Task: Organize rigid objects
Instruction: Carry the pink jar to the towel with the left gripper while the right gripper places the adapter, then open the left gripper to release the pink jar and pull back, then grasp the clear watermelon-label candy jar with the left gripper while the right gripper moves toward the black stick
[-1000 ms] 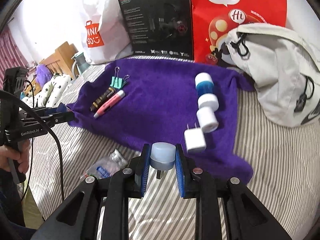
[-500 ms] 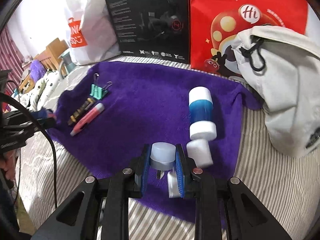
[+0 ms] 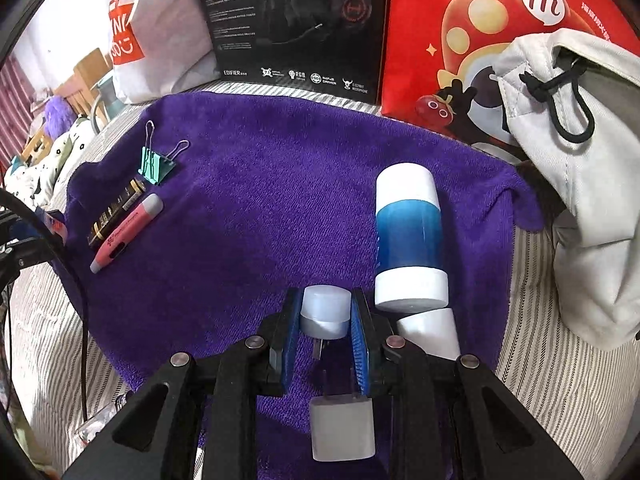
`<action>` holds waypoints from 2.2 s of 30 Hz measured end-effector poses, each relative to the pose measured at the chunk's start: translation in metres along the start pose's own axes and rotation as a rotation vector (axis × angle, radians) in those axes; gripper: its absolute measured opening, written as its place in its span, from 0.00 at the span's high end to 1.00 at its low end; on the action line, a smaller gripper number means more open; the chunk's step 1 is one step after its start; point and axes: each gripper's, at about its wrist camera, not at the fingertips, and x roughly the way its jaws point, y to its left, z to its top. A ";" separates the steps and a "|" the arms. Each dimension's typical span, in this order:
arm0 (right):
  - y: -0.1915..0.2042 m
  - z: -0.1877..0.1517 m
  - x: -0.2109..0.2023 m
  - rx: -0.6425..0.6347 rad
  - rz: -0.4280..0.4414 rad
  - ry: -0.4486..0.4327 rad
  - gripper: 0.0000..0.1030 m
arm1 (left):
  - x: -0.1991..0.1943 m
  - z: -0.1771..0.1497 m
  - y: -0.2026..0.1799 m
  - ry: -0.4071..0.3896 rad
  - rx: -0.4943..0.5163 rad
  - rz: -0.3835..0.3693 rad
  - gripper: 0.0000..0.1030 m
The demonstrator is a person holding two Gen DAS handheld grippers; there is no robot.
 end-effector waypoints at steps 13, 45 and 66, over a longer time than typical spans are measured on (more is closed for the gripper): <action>0.006 -0.005 -0.004 -0.049 -0.018 0.044 0.61 | 0.008 0.008 -0.003 0.002 0.009 -0.010 0.67; -0.015 -0.111 -0.113 0.152 -0.016 -0.034 0.50 | 0.061 0.003 -0.054 0.060 0.153 0.020 0.62; -0.019 -0.152 -0.138 0.185 -0.030 -0.029 0.45 | -0.007 -0.054 -0.105 0.086 0.243 -0.088 0.43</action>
